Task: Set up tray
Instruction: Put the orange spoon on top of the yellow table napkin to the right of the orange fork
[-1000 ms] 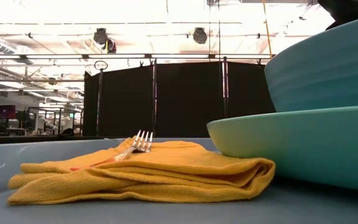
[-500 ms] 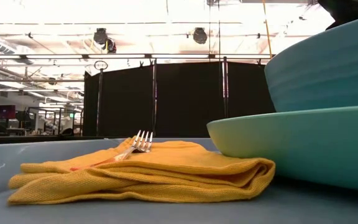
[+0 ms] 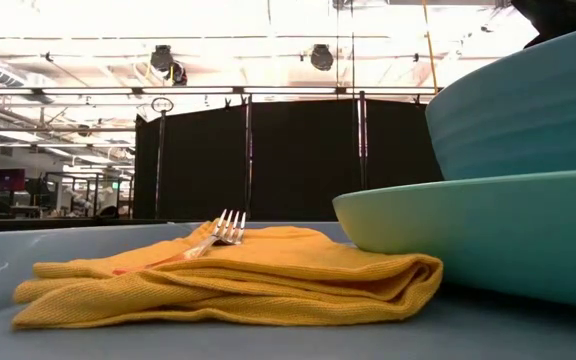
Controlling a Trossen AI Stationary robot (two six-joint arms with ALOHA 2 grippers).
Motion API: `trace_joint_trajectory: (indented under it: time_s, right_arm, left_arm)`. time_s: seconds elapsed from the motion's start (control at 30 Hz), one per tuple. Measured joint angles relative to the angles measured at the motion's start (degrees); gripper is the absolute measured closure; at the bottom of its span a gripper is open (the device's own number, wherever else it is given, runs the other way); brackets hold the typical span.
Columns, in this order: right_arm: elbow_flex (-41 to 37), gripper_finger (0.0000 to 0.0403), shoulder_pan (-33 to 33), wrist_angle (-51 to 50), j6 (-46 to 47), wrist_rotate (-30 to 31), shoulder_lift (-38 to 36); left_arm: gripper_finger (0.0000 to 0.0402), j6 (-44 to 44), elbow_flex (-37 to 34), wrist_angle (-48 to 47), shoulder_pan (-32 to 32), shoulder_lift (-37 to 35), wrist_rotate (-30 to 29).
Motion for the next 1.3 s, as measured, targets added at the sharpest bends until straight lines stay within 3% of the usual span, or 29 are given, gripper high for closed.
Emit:
trace_joint_trajectory:
  time_s: [0.2,0.73,1.3]
  right_arm:
    - [0.0,0.0360,0.0,0.0,0.0,0.0,0.0]
    - [0.0,0.0360,0.0,0.0,0.0,0.0,0.0]
    - [0.0,0.0360,0.0,0.0,0.0,0.0,0.0]
  left_arm:
    - [0.0392,0.0,0.0,-0.1,0.5,0.0,0.1]
    - [0.0393,-1.6,-0.1,1.9,1.1,0.2,-4.9]
    - [0.0394,-2.5,-0.1,5.5,6.3,0.3,-7.7]
